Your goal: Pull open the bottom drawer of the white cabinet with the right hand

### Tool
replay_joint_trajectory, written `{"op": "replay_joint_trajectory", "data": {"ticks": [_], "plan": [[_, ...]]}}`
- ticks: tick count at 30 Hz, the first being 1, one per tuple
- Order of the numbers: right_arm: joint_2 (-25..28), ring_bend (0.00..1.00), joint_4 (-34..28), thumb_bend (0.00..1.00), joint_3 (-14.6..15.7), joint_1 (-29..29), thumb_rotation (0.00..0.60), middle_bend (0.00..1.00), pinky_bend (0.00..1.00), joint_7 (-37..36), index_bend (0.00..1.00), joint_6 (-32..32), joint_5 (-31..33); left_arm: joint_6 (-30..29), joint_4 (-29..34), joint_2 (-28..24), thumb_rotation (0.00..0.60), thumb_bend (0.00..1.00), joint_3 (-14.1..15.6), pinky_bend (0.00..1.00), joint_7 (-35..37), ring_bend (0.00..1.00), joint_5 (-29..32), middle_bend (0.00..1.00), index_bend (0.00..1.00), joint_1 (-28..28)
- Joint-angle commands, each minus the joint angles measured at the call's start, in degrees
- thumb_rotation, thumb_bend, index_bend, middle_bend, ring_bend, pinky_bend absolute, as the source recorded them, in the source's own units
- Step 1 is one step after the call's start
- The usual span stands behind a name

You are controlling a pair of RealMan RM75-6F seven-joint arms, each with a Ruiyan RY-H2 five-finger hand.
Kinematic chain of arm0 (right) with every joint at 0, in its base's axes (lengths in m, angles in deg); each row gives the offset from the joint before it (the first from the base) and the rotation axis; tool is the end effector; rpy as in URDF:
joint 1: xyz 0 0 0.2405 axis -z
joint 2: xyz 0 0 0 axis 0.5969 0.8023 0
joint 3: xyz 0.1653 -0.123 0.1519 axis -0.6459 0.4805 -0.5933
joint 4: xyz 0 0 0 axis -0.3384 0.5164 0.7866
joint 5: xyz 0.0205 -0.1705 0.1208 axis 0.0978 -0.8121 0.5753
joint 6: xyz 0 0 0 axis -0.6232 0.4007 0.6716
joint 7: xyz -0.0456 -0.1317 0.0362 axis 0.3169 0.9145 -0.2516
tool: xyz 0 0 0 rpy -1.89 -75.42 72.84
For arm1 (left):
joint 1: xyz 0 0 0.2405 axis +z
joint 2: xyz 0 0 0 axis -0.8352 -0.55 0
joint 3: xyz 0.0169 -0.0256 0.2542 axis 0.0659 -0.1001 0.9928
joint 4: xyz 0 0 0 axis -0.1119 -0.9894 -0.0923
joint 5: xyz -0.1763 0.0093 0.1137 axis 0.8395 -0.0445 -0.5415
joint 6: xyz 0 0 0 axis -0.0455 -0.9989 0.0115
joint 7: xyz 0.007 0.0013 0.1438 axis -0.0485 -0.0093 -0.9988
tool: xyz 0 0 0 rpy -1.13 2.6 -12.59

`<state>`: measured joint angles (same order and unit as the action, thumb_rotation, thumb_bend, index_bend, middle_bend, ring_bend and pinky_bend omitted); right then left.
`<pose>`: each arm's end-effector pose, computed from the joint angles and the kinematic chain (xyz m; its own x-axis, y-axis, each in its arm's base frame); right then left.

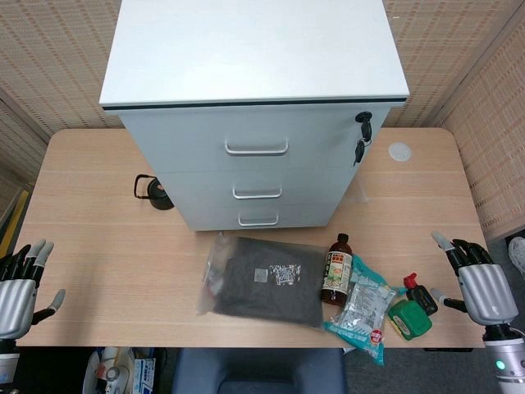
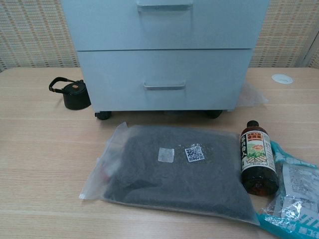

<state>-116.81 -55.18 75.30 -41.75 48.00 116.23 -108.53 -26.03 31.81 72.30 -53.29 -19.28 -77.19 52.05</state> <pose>-0.3028 -0.1804 0.1593 0.4677 -0.0009 0.8839 -0.8813 -0.0768 0.4663 -0.3097 0.1792 0.1541 0.5043 -0.0060 0.8635 0.8634 0.0234 -0.5040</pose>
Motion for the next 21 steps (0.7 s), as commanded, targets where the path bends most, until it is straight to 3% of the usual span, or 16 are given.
{"op": "replay_joint_trajectory", "data": {"ticks": [1, 8, 12, 16, 21], "plan": [[-0.02, 0.16, 0.00, 0.04, 0.04, 0.07, 0.600, 0.27, 0.18, -0.03, 0.10, 0.21, -0.17, -0.15, 0.05, -0.03, 0.600, 0.30, -0.02, 0.11, 0.11, 0.00, -0.13, 0.00, 0.00, 0.02], [-0.08, 0.17, -0.04, 0.04, 0.12, 0.13, 0.600, 0.27, 0.19, 0.14, 0.10, 0.91, -1.02, -0.63, 0.13, -0.22, 0.600, 0.30, -0.05, 0.11, 0.37, 0.00, -0.67, 0.00, 0.00, 0.06], [-0.01, 0.23, -0.47, 0.04, -0.17, -0.43, 0.600, 0.30, 0.23, 0.96, 0.10, 1.34, -2.30, -0.79, 0.43, -0.52, 0.600, 0.30, 0.00, 0.11, 0.29, 0.00, -0.84, 0.00, 0.00, 0.12], [-0.10, 0.39, -1.00, 0.05, -0.68, -1.63, 0.600, 0.39, 0.40, 2.23, 0.10, 1.10, -3.75, -1.14, 0.60, -0.86, 0.600, 0.30, 0.20, 0.11, 0.27, 0.00, -1.29, 0.00, 0.00, 0.29], [-0.63, 0.63, -2.24, 0.07, -1.39, -4.43, 0.600, 0.61, 0.68, 4.87, 0.16, -0.88, -6.12, -1.38, 0.94, -1.11, 0.600, 0.30, 0.13, 0.11, 0.42, 0.00, -1.53, 0.00, 0.00, 0.32]]}}
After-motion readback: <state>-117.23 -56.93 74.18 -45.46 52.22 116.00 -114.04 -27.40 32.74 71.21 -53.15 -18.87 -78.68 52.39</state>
